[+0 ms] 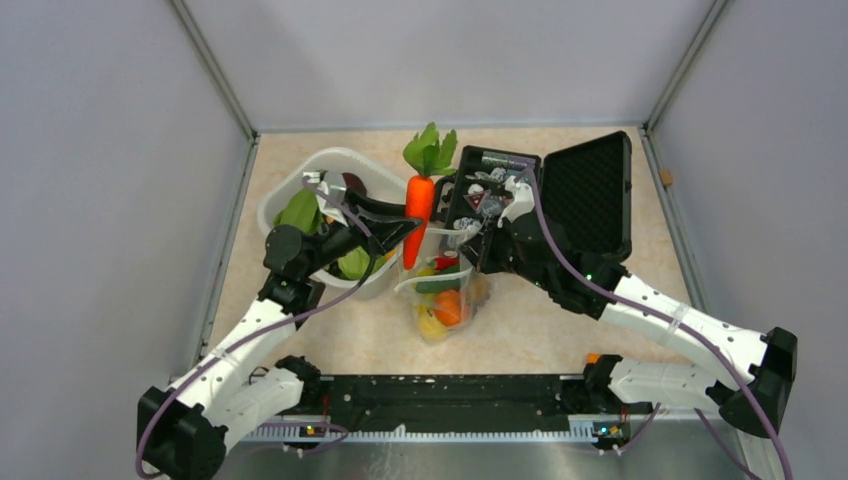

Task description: Place the food in the zip-top bag and seal the zipper

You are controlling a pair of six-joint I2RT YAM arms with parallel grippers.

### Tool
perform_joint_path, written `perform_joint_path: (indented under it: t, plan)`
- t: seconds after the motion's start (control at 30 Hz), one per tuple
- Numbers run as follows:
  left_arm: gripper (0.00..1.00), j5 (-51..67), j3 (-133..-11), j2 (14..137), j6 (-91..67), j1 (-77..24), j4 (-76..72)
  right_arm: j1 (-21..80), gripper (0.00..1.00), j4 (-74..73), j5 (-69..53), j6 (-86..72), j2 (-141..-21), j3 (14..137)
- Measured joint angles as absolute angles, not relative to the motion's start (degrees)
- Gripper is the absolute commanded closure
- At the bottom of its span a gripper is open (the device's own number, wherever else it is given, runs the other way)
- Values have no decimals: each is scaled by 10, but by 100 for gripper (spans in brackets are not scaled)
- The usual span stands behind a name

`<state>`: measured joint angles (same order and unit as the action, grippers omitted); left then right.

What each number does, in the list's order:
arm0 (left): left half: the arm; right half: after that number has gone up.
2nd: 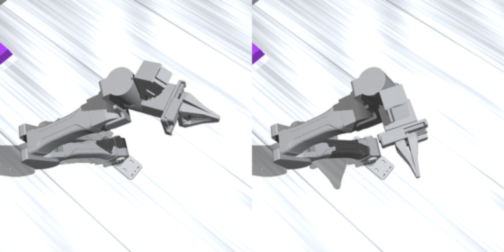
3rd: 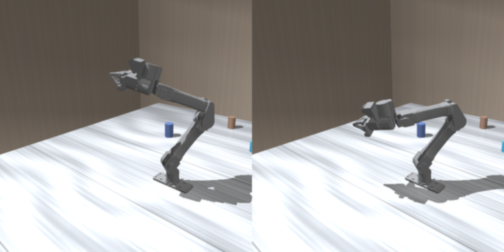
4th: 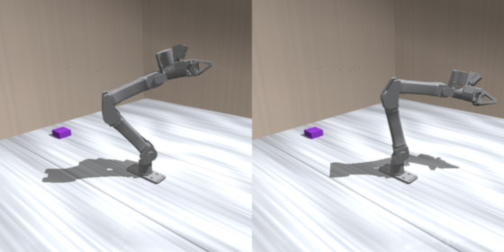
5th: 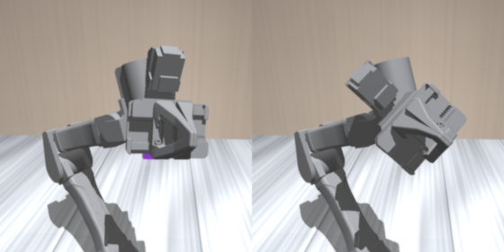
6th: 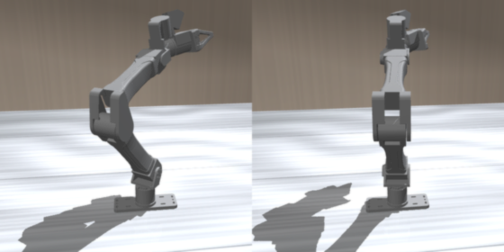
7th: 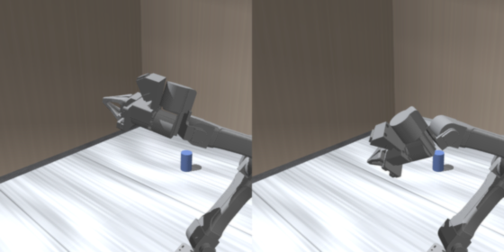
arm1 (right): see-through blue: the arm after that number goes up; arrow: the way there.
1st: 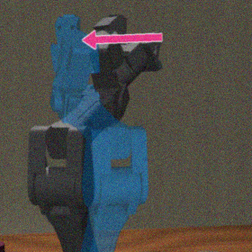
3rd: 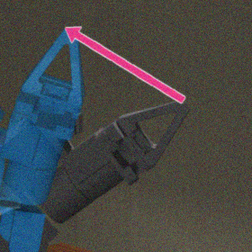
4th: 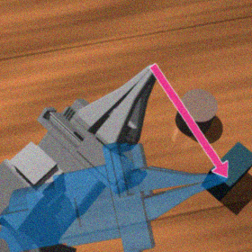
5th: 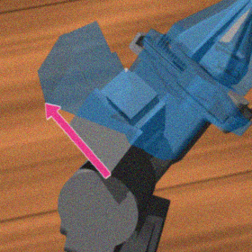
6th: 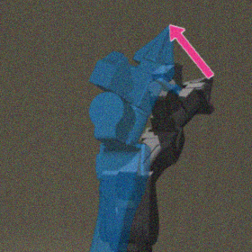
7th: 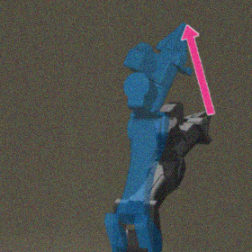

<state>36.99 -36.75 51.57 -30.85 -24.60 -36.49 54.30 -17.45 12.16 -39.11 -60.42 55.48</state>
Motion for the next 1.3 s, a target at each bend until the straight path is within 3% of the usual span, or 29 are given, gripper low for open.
perform_joint_path:
  t: [0.57,0.77,1.3]
  plan:
    - [82,342,-274,519,-247,-319,-348,543,100,-171,124,-392,-596,555]
    - [80,280,-241,450,-203,-320,-334,543,100,-169,126,-394,-586,552]
    - [83,309,-329,547,-182,-321,-421,543,100,-160,121,-401,-582,539]
